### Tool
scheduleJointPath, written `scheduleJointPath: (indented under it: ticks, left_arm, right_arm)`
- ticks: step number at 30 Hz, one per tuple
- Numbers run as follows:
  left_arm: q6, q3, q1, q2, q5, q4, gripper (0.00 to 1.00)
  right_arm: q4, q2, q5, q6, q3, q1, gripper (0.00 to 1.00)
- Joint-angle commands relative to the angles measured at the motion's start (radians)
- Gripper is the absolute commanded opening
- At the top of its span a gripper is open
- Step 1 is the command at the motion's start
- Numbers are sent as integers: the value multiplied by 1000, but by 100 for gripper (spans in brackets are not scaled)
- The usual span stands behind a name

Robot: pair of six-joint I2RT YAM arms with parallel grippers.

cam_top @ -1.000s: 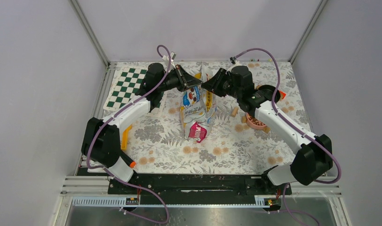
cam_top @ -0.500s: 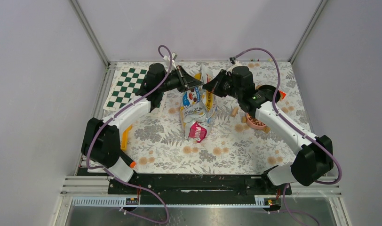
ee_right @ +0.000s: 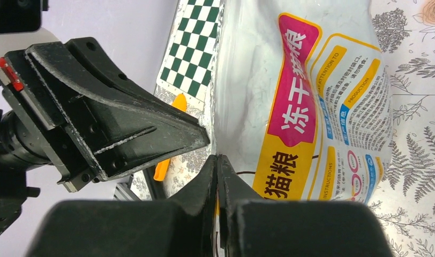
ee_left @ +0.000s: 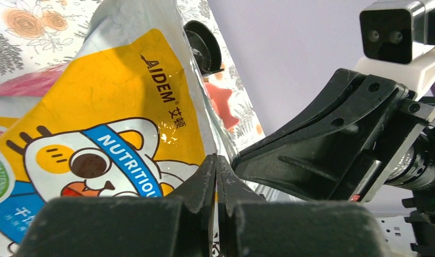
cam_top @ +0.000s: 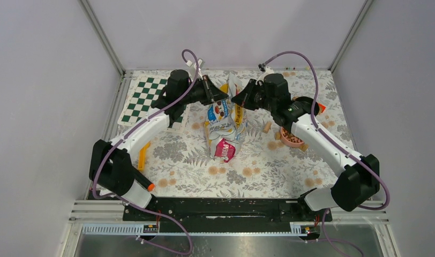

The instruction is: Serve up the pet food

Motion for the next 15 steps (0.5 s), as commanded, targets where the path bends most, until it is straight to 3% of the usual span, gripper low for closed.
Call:
scheduleJointPath:
  ticks: [1,7,12,15]
  left_arm:
    - [134,47,28,-56,-122,-141,0]
    - [163,64,28,-56,-108,-155,0]
    - [143,72,28,-54,-47,-126,0]
    - [117,58,28,-62,-24,-89,13]
  right_arm:
    - [-80,-8,70,-59,44,-23,0]
    - [-59,15,51,12,52,-23,0]
    - [-42,43,29,40,58,-23,9]
    - [-37,53,23,48,61,-23,13]
